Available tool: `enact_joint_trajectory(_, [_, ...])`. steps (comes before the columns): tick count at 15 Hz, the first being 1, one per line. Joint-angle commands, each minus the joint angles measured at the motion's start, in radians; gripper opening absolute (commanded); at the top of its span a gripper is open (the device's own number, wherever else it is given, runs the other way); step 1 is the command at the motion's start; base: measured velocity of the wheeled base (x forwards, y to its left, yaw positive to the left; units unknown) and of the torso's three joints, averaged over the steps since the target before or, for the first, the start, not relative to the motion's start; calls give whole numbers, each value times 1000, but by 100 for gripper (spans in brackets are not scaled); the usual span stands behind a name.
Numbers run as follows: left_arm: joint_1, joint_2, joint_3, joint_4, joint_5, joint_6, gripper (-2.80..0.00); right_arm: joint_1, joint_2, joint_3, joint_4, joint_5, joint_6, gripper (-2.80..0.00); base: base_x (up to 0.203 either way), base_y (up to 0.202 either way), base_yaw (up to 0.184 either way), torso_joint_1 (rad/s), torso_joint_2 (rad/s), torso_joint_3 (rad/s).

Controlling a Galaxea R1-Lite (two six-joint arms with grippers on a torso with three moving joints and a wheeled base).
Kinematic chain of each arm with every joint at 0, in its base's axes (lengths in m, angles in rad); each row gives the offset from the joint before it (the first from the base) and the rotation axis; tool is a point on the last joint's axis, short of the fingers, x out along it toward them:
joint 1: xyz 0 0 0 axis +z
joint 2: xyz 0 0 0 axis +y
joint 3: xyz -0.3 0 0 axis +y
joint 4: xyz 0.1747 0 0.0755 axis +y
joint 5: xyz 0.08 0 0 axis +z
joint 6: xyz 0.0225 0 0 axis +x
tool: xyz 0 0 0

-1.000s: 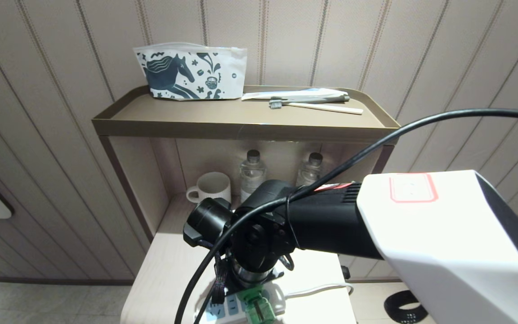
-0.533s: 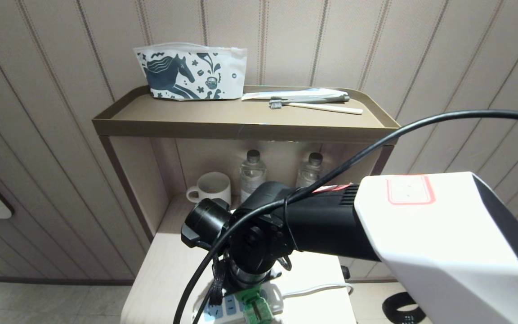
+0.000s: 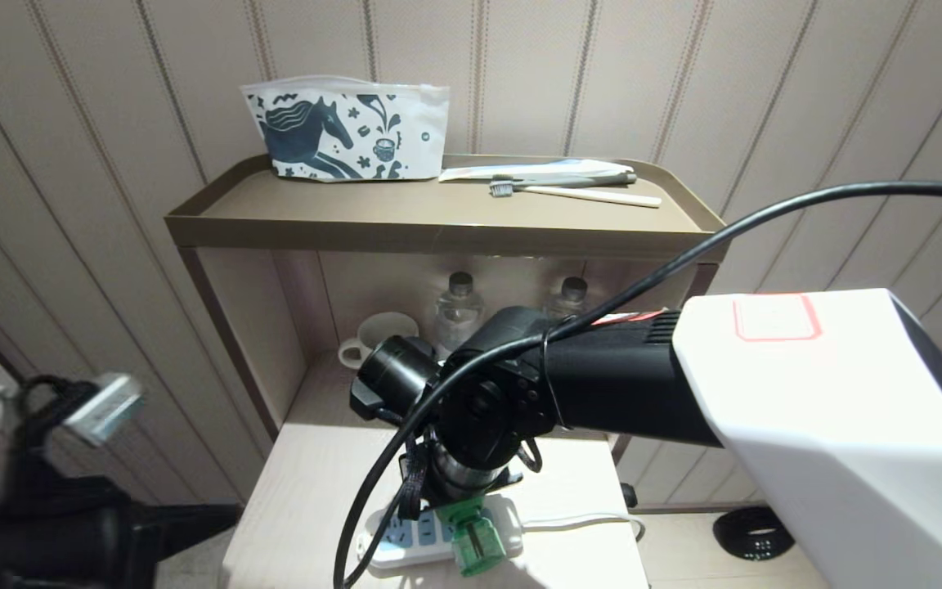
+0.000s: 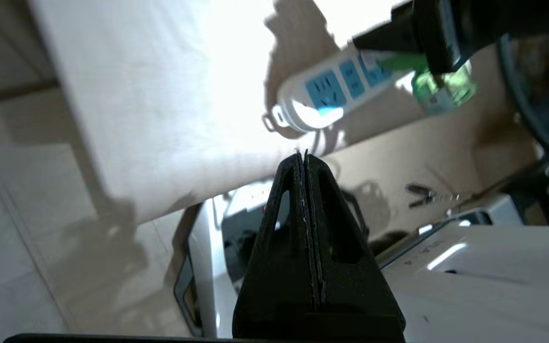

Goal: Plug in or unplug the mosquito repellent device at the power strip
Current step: Hold the socket with your left hand and unplug it with your right hand

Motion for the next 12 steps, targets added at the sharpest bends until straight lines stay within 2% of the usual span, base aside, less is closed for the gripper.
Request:
enact_joint_trajectory(1, [-183,311,-10,-159,101,-56,-280,-11,-4,0,5,-1,6,-280,0,0,0,0,0,0])
enact_joint_trajectory(4, [-316,521,-23,-405,293,-169,-280,-14,0,2,6,0,12,-280,0,0,0,0,0,0])
enact_joint_trajectory(7, [-425,668,-31,-608,502,-232,-280,-14,3,2,6,0,12,-280,0,0,0,0,0,0])
enact_joint_trajectory(8, [-446,685,-39,-630,529,-255,-280,-16,5,2,6,0,12,-280,0,0,0,0,0,0])
enact_joint_trajectory(12, [-450,765,-76,-658,594,-268,-280,-16,8,2,6,0,12,-280,0,0,0,0,0,0])
